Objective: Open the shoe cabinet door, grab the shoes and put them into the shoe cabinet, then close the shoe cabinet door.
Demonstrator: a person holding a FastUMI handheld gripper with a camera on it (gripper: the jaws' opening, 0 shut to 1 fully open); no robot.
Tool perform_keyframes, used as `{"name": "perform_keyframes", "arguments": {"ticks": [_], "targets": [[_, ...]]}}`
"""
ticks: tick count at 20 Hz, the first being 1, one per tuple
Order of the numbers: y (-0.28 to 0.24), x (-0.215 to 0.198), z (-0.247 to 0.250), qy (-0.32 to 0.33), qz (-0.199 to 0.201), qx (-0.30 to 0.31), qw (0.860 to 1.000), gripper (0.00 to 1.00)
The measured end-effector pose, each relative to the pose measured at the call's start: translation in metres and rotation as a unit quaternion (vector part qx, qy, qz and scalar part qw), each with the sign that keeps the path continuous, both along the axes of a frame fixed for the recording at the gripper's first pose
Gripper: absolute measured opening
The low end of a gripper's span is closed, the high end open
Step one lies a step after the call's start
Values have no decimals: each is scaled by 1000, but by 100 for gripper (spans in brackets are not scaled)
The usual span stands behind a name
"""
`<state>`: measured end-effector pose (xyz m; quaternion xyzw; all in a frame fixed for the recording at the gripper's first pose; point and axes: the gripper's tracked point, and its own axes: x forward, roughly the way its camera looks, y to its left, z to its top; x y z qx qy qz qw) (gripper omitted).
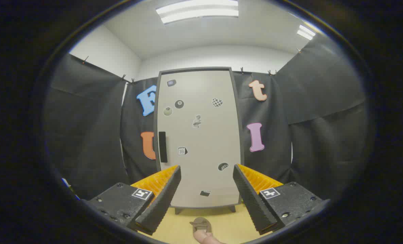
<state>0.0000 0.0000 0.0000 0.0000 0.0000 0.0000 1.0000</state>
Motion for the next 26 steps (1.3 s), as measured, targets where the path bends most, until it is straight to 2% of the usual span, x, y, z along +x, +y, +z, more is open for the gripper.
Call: {"name": "perform_keyframes", "arguments": {"ticks": [14, 17, 22, 26], "targets": [[-3, 16, 2, 4, -7, 4, 1000, 100], [11, 33, 9, 0, 18, 14, 1000, 100], [24, 77, 32, 1, 27, 32, 999, 100], [39, 127, 31, 21, 22, 28, 999, 100]]}}
